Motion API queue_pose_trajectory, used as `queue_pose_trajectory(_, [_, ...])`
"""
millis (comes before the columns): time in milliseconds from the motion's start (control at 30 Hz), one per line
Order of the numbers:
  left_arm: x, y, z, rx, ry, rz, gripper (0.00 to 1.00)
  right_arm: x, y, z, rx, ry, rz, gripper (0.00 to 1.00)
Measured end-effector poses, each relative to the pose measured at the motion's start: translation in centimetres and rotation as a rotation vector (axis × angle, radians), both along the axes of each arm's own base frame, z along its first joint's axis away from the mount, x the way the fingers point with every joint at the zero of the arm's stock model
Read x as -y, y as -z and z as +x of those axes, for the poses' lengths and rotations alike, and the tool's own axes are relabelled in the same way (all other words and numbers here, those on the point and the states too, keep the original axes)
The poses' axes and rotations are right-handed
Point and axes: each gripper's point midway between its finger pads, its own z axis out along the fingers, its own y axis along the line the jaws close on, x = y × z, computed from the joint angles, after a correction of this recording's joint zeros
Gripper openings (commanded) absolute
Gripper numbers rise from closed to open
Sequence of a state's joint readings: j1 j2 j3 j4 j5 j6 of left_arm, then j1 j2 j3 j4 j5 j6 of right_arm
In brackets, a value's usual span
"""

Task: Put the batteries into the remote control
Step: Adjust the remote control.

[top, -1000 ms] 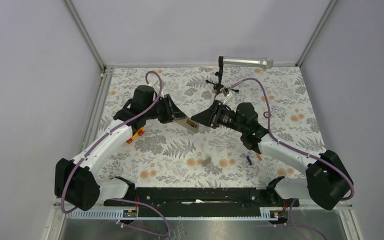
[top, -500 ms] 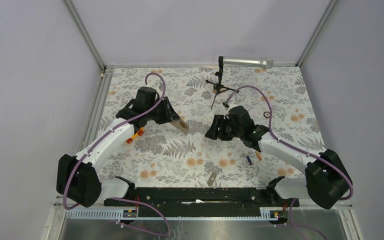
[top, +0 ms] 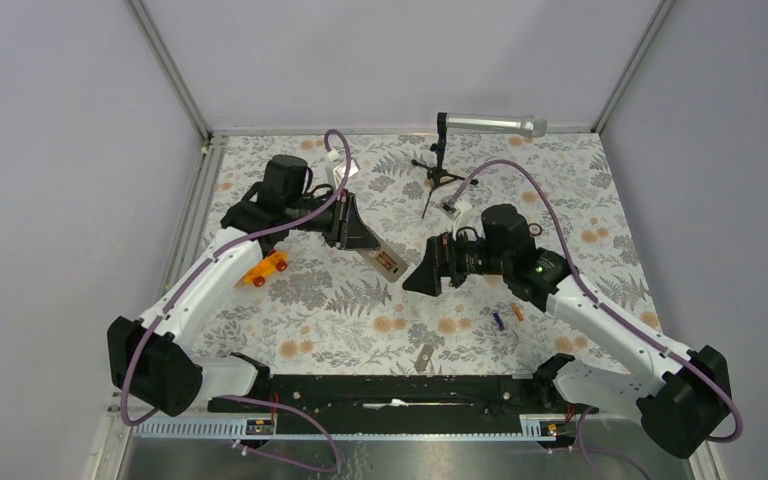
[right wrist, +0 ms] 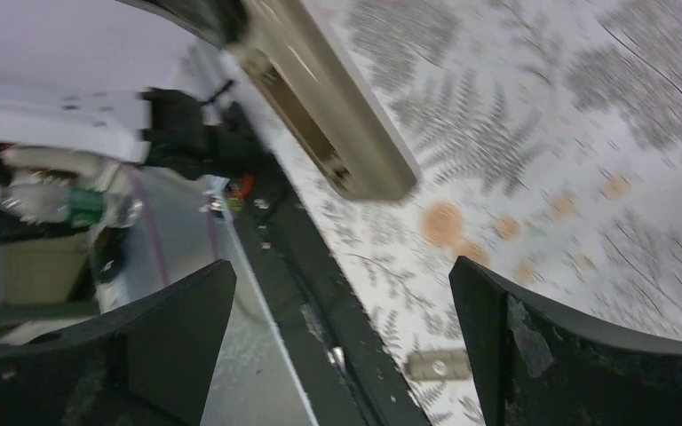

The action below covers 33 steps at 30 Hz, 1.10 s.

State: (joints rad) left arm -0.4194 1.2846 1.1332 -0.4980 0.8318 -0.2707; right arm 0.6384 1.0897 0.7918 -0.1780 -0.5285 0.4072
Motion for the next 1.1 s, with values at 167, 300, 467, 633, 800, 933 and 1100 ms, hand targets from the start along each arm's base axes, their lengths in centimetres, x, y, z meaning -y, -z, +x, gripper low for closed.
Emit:
queue_pose_trajectory(167, [0.6, -3.0, -3.3, 0.038, 0.198, -0.111, 0.0, -2.5, -5.9, -1.2, 0.076, -0.169, 0.196, 0.98])
queue_pose_trajectory(300, [0.7, -4.2, -5.5, 0.018, 0.31, -0.172, 0.0, -3.7, -7.1, -1.8, 0.055, -0.258, 0.263, 0.92])
queue_pose_trajectory(467, [0.8, -5.5, -6.6, 0.018, 0.367, -0.212, 0.0, -4.8, -7.5, -2.8, 0.003, -0.354, 0.308, 0.57])
queue_pose_trajectory(633, [1.0, -6.1, -6.5, 0.015, 0.365, -0.229, 0.17, -5.5, -8.0, -3.6, -0.045, -0.407, 0.349, 0.14])
queue_pose_trajectory(800, [1.3, -7.4, -6.1, 0.019, 0.329, -0.291, 0.69, -5.9, -9.6, -3.6, -0.009, -0.421, 0.399, 0.0])
queue_pose_trajectory(933, [1.9, -7.7, -5.1, 0.017, 0.198, -0.382, 0.68, -6.1, -10.0, -2.6, 0.001, -0.338, 0.427, 0.0])
queue_pose_trajectory(1100, [2.1, -8.3, -3.2, -0.039, 0.006, -0.518, 0.66, -5.9, -10.6, -1.4, 0.023, -0.214, 0.479, 0.01])
